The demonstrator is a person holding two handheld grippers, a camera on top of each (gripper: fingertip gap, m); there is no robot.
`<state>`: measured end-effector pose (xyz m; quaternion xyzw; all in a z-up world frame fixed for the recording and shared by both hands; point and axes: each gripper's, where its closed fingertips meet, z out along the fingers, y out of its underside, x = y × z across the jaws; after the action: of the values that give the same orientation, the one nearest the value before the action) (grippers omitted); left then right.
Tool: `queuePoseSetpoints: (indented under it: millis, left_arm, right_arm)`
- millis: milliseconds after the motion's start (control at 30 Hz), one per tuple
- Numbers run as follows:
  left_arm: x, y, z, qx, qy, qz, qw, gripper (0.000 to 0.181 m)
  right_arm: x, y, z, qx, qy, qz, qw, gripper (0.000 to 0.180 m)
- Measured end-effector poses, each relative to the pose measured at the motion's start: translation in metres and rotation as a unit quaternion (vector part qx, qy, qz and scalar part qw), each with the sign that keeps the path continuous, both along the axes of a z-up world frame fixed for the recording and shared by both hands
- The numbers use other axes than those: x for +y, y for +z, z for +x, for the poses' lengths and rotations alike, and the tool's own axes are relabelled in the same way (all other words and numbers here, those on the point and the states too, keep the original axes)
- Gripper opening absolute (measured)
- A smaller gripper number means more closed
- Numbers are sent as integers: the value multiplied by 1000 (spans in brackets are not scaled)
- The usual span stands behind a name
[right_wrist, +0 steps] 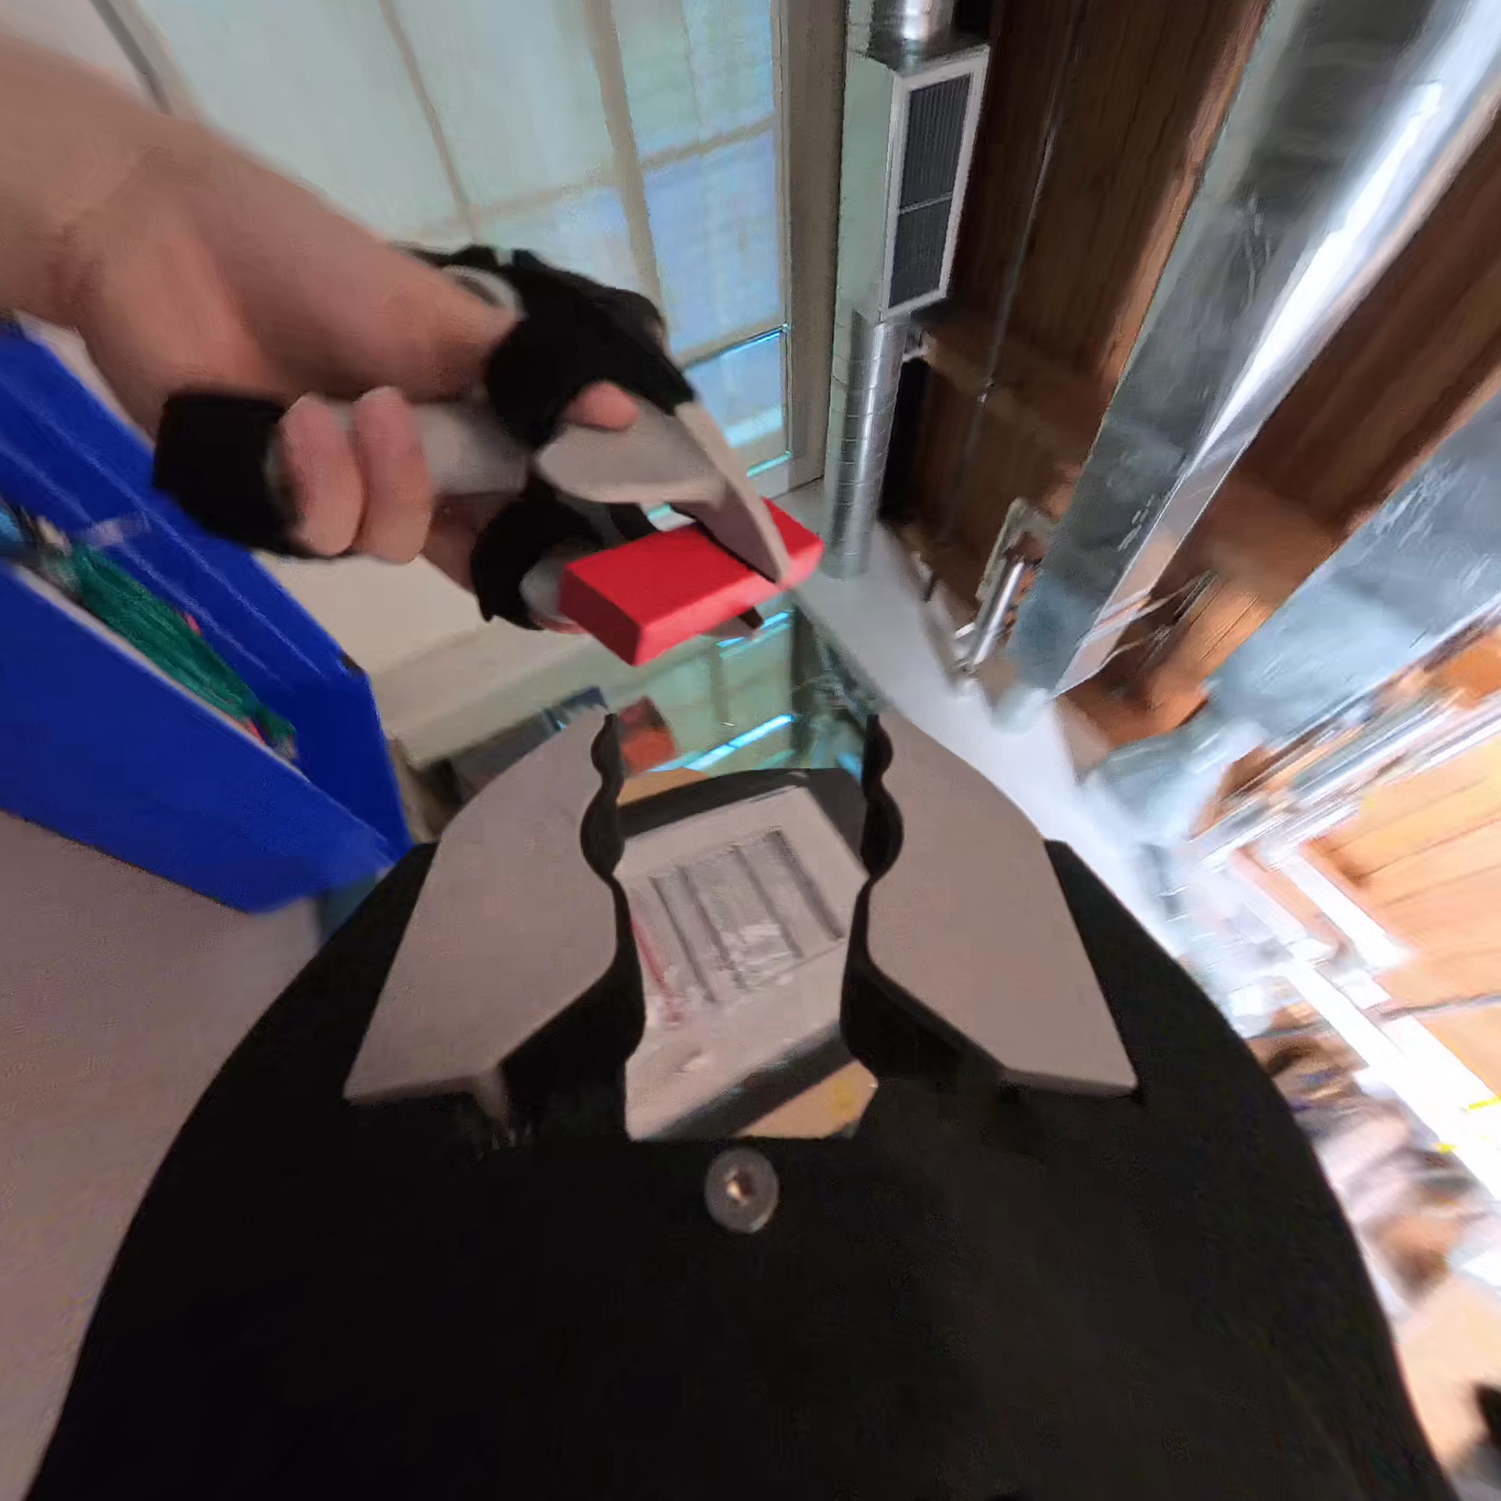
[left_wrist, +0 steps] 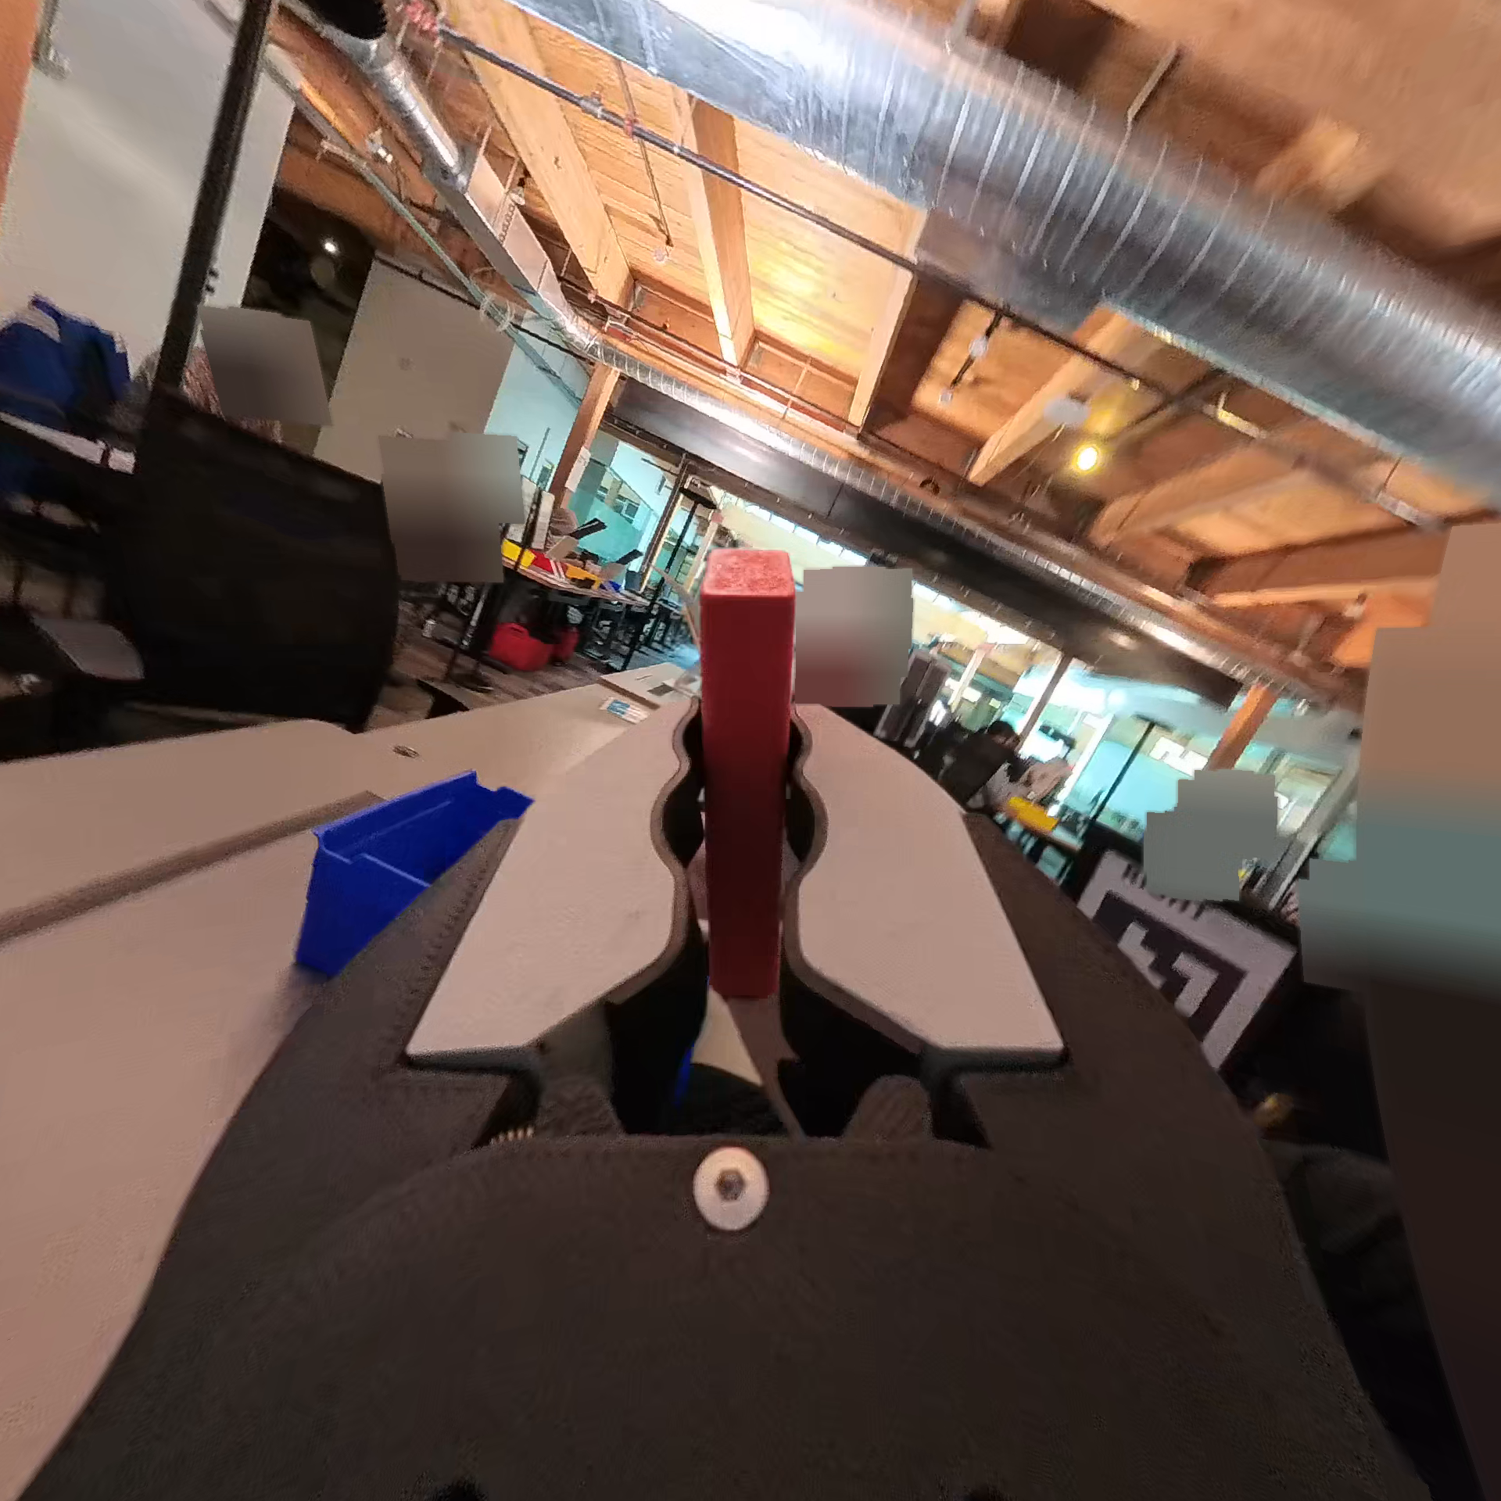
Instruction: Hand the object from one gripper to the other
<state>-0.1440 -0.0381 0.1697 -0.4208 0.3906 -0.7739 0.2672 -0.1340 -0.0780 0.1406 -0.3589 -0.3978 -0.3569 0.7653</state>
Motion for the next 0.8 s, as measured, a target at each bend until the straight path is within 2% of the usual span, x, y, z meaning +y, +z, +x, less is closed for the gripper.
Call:
queuePoseSetpoints:
  millis: [133,300,400,533,600,700,800]
  left_arm:
    - [12,-10,8,23,-20,-88,996,16]
    - [17,-28,22,52,-47,-184,980,16]
    - [14,-39,30,71,-54,-194,977,16]
    - [11,-47,35,88,-54,-192,976,17]
    - [12,-45,34,79,-69,-205,973,18]
    - [13,-35,31,46,-100,-198,974,35]
    - [26,-26,27,14,-56,-152,987,52]
  right_arm:
    - [17,-18,-19,-146,-133,56,979,52]
    - [29,-20,-22,-187,-227,104,950,45]
    - [41,-29,-15,-223,-276,87,931,37]
    - [47,-38,-12,-243,-287,69,924,23]
    - [45,-35,-10,-235,-290,75,925,19]
    - [37,-26,-3,-189,-272,60,942,18]
    - [27,-10,12,-79,-216,36,973,17]
